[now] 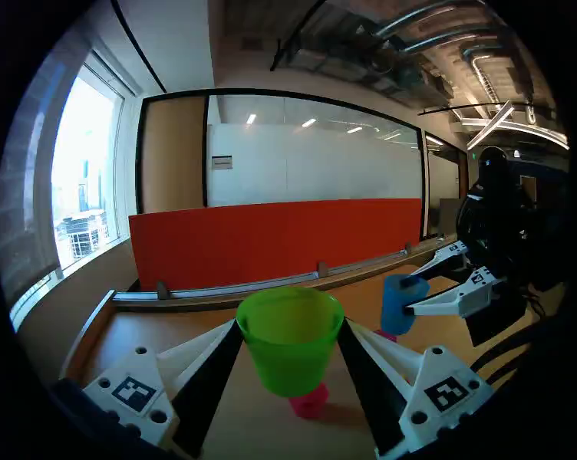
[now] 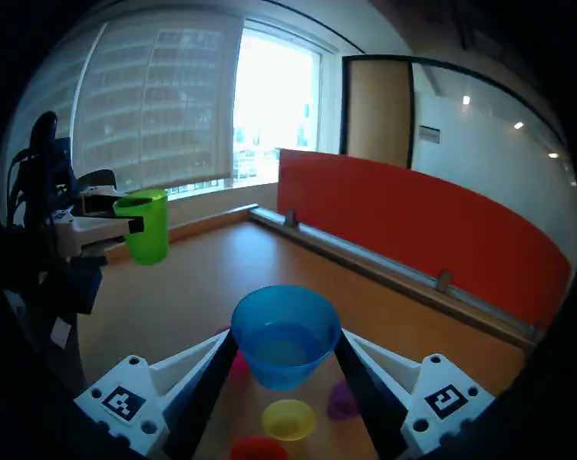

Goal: Pour water

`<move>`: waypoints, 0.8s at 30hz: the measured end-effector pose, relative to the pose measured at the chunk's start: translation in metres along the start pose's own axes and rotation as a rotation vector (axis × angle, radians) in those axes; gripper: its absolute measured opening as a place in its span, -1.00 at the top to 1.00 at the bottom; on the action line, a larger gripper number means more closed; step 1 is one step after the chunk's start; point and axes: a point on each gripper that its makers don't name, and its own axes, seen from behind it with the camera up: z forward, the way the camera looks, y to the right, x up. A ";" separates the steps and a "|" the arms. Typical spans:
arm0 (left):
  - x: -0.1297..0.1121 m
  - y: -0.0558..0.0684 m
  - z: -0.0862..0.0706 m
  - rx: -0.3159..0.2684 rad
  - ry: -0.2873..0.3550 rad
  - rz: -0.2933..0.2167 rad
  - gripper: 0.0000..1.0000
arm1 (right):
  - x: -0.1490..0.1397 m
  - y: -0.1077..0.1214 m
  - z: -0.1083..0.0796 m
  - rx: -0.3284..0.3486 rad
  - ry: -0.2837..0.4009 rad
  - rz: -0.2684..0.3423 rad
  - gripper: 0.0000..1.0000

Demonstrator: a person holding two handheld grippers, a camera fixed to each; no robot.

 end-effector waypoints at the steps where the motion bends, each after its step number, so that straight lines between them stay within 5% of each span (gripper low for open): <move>1: 0.000 0.002 0.001 -0.004 -0.001 0.001 -0.71 | 0.003 0.002 -0.004 -0.008 0.012 0.004 -0.82; 9: 0.005 0.016 0.003 -0.035 -0.002 0.005 -0.70 | 0.031 0.014 -0.034 -0.068 0.127 0.042 -0.82; 24: 0.011 0.038 0.000 -0.075 0.000 0.015 -0.71 | 0.060 0.026 -0.071 -0.154 0.241 0.007 -0.82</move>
